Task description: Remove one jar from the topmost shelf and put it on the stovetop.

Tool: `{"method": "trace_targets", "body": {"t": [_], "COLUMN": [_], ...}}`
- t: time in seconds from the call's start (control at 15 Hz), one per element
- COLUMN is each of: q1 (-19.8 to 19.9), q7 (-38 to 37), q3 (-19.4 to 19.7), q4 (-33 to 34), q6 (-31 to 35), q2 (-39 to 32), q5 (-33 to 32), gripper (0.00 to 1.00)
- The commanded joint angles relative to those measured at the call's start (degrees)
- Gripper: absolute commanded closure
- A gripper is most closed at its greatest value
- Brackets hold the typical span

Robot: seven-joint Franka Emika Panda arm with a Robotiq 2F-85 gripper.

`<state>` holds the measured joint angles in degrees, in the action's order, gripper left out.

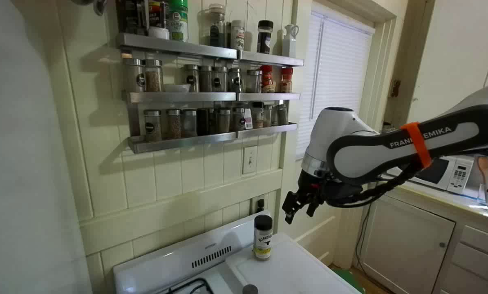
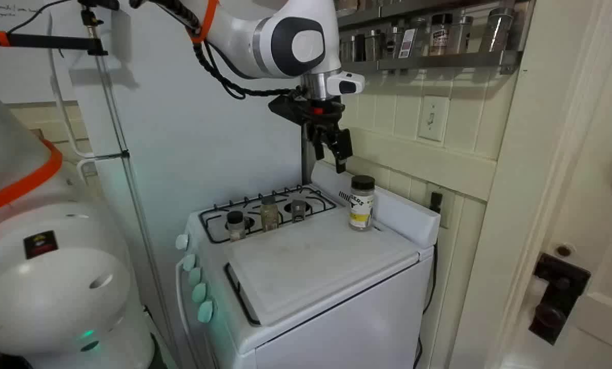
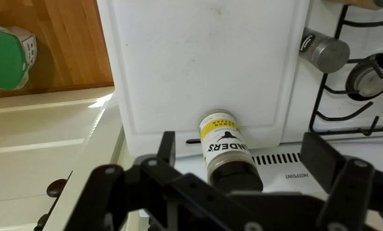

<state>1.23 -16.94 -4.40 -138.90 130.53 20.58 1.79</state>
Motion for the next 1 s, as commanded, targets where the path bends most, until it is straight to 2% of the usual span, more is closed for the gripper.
{"method": "trace_targets", "body": {"t": [0.0,0.47,0.93], "q1": [-0.1,-0.1,5.8], "q7": [0.0,0.0,-6.2], "q3": [0.1,0.1,-0.2], "q4": [0.1,0.1,10.8], "q6": [-0.2,-0.2,-4.3], "q2": [0.0,0.0,1.7], "q5": [0.0,0.0,-11.1], "gripper": [0.00,0.00,0.00]}}
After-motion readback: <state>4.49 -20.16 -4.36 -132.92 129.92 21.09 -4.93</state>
